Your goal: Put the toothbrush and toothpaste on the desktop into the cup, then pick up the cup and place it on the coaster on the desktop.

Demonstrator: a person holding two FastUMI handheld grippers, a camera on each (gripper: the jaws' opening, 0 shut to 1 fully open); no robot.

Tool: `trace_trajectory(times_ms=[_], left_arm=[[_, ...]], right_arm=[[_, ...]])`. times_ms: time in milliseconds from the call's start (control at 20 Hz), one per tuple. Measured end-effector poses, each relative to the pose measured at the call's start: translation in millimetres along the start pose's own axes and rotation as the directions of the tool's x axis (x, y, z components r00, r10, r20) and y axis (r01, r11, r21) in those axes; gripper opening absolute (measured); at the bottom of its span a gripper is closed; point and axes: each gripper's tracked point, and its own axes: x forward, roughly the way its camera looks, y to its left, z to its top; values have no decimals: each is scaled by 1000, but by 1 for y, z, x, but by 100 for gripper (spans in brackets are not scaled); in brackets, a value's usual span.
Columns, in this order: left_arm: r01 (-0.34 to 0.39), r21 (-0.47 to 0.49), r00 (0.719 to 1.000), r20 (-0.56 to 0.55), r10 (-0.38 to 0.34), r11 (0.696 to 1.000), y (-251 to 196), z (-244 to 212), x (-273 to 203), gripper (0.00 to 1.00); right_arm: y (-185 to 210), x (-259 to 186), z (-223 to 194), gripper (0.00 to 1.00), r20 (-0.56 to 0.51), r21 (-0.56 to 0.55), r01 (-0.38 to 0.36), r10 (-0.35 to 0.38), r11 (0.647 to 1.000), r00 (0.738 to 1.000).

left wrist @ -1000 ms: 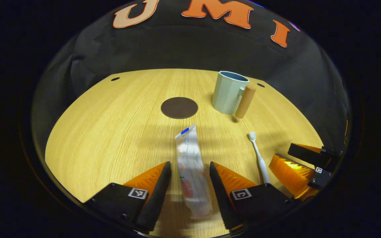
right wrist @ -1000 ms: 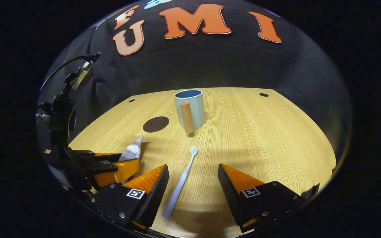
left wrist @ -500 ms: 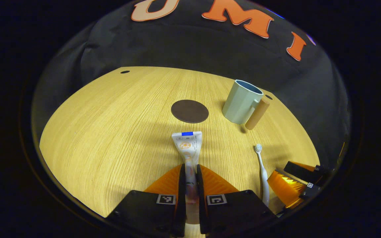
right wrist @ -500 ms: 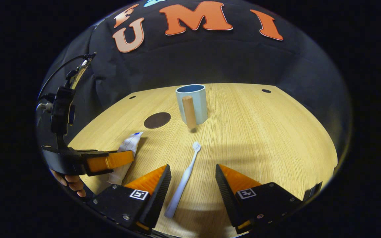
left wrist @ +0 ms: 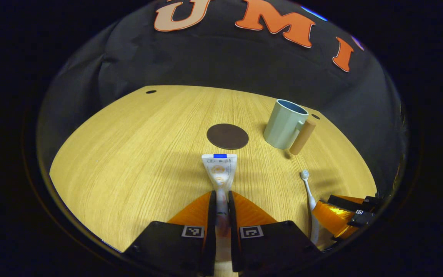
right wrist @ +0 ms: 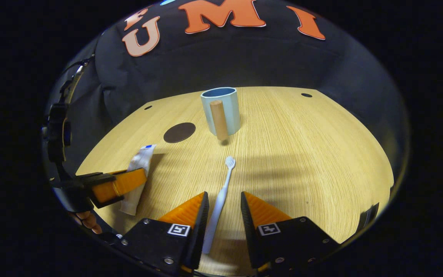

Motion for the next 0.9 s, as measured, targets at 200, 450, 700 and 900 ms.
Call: trace_trajectory(times_ms=[200,450,700,900], left_arm=[[-48,11,998,43,48,999,17,10,-3,20],[-90,12,993,80,89,996,36,22,-1,20],[-83,8,992,96,82,997,37,27,-2,20],[-91,14,990,107,89,996,43,34,4,20]], right_arm=[[4,6,-3,38,-16,-59,49,-50,997,999],[5,14,2,24,2,-124,93,-93,988,996],[10,15,5,8,5,-98,83,-83,992,997],[19,13,13,7,11,-62,-2,2,998,1000]])
